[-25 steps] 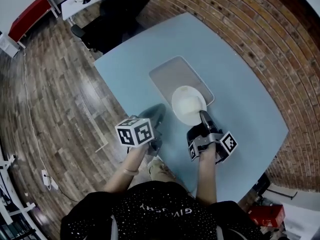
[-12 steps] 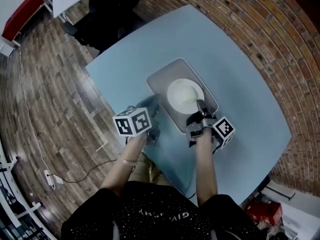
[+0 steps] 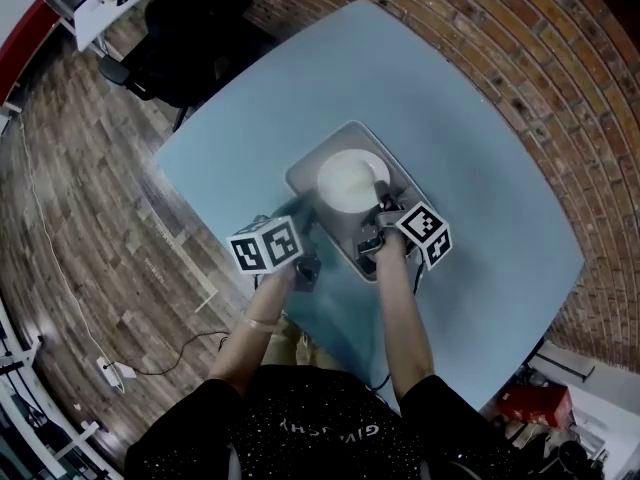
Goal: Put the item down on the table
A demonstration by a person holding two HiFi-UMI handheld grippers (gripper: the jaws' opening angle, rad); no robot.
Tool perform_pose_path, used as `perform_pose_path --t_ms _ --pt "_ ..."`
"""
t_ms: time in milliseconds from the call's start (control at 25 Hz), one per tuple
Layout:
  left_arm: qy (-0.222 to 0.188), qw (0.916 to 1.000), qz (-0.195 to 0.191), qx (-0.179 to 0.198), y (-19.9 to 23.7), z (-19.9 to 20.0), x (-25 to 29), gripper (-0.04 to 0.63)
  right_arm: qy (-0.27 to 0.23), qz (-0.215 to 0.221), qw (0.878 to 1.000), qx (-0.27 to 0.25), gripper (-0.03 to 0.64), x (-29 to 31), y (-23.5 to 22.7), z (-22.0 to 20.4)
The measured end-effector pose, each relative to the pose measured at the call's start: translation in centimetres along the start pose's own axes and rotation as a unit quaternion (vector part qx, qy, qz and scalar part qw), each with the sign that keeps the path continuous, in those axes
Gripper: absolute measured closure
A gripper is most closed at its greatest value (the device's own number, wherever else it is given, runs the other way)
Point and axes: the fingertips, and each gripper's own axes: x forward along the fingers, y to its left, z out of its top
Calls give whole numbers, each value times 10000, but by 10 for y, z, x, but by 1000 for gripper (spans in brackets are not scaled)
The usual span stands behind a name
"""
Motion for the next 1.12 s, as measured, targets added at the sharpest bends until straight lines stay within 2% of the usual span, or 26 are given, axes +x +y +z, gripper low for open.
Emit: perform_pose_path --t_ms 120,160,200,240,320,400,440,480,520,600,720,800,1120 --pt "12 10000 -33 -43 4 3 2 584 61 -391 9981 -477 584 8 -1 -1" --pt "11 10000 -52 -43 4 4 1 584 105 -520 9961 -703 553 10 0 -1" --pt "6 10000 -66 -36 4 5 -1 584 144 -600 9937 -941 387 11 4 -1" --pt "-2 10000 -73 -27 4 6 -2 584 145 -644 9911 -1152 274 10 7 0" --pt "-24 10000 -69 -31 4 8 -7 584 -81 -677 9871 -1447 272 -1 13 9" --pt "-45 10000 -53 -54 4 9 -14 584 -355 -467 9875 -1462 273 -19 21 16" --pt "-54 9999 -59 -65 3 9 -18 584 -370 -197 9911 -1261 275 -28 27 16" --pt "-64 9999 -78 -75 1 8 -21 584 -332 145 9954 -892 275 -37 33 12" --pt "-72 9999 -98 -82 -1 7 -25 584 -302 481 9975 -416 305 -46 39 8" --pt "-77 9998 -126 -91 -4 4 -32 584 -292 993 9938 414 604 -65 46 0" --pt "-50 9997 -202 -95 -12 -2 -42 584 -105 1543 9834 943 604 -91 60 -18" --pt "-30 9997 -248 -87 -18 -7 -50 584 -65 1763 9766 1227 604 -105 64 -28" --pt "75 9993 -363 -14 -35 -25 -75 584 -48 1785 9720 1528 604 -135 51 -53"
